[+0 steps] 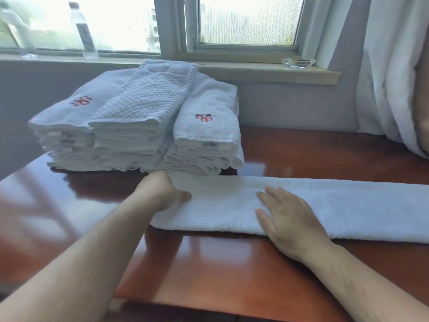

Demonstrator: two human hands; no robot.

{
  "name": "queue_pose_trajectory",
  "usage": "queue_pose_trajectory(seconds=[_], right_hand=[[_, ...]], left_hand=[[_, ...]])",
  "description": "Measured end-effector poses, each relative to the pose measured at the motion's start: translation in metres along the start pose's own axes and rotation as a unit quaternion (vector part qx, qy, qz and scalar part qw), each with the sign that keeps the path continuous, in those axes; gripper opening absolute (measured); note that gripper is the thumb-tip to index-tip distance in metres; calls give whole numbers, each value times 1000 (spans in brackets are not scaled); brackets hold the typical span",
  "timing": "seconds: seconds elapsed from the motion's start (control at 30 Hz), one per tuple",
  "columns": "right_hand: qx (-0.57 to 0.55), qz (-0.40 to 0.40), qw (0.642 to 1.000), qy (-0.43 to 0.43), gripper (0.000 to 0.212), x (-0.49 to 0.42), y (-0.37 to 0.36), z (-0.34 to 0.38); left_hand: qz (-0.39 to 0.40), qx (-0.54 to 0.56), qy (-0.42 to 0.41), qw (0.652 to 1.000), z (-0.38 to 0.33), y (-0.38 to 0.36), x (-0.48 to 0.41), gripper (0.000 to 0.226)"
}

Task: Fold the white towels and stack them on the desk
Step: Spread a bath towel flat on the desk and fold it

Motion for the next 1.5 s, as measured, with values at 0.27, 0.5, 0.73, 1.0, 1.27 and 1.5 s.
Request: queue_pose_trajectory(seconds=[0.27, 0.5, 0.73, 1.0, 1.27, 1.5], right_hand=[[-11, 7, 1000, 9, 58, 2, -3, 1], [-18, 10, 999, 26, 57, 10, -5, 12], [-76, 11, 996, 49, 53, 21, -21, 58], [-590, 7, 802, -88, 43, 9, 5, 71], [-748, -38, 633, -195, 58, 27, 41, -21], [-821, -47, 531, -206, 77, 73, 83, -119]], left_hand=[[55, 369, 86, 924, 32, -20, 23, 31], [144, 489, 94, 855, 36, -28, 48, 25], [40, 487, 55, 871, 50, 29, 55, 25], [95, 352, 7, 931, -36, 31, 75, 32], [107, 330, -126, 929, -207, 16, 78, 30], [196, 350, -271, 875, -331, -25, 109, 39]])
Point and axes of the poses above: each hand's wrist, its own x-axis away from the middle knuckle, its own y-axis out of the back of the hand, z = x × y, the point moved 9 cm from there along -x, towards the middle knuckle, and after that the axes turned 14 degrees about -x, right-handed, at the moved point
